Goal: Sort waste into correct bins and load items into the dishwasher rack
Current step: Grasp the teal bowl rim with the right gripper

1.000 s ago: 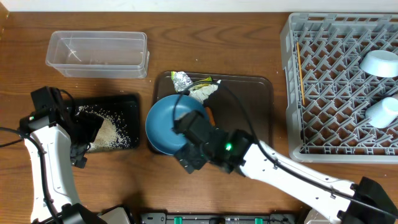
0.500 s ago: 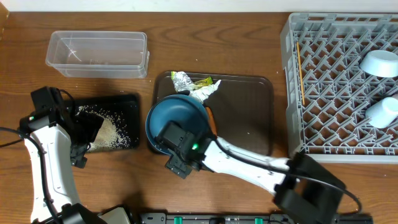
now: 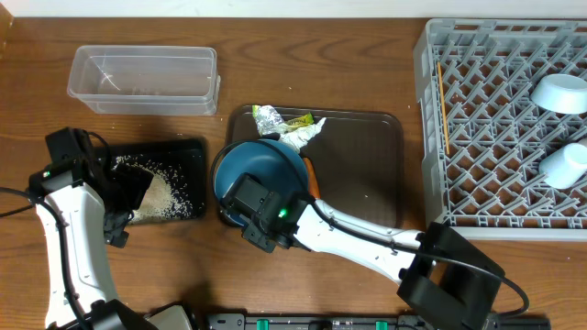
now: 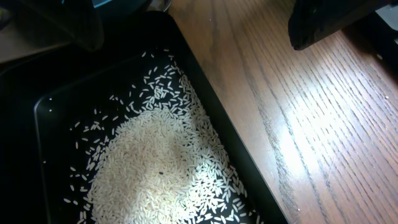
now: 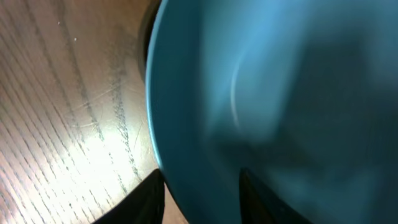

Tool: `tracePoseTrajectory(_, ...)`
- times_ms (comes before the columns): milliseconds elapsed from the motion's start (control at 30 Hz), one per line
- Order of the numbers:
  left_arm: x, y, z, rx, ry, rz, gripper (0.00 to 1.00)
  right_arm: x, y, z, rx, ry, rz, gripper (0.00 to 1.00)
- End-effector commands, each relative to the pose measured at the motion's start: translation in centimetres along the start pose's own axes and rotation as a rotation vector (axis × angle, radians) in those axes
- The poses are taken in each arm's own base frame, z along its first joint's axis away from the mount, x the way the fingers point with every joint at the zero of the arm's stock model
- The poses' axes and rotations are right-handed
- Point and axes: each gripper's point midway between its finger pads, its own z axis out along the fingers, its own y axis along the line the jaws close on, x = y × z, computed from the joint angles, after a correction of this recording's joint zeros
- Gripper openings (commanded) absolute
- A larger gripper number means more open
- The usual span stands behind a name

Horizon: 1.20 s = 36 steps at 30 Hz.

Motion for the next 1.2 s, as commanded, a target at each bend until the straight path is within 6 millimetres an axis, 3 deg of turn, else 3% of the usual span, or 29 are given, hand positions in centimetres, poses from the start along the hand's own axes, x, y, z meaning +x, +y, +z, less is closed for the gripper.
tracePoseTrajectory(0, -0.4, -0.1, -0.7, 0.010, -0.020, -0.001, 0.98, -0.6, 0.2, -0.4, -0.002, -0.013, -0.006, 0.37)
tracePoseTrajectory(500, -0.4, -0.1, -0.7, 0.010, -0.020, -0.001, 0.98, 0.2, 0.5, 0.4, -0.022, 0.014, -0.007, 0.43)
tracePoseTrajectory(700, -0.4, -0.1, -0.7, 0.010, -0.020, -0.001, 0.98, 1.0, 0.4, 1.8, -0.019, 0.048, -0.005, 0.36)
tracePoseTrajectory(1167, -0.4, -0.1, -0.7, 0.010, -0.020, -0.001, 0.98, -0.5, 0.5, 1.1, -0.021, 0.017, -0.006, 0.27)
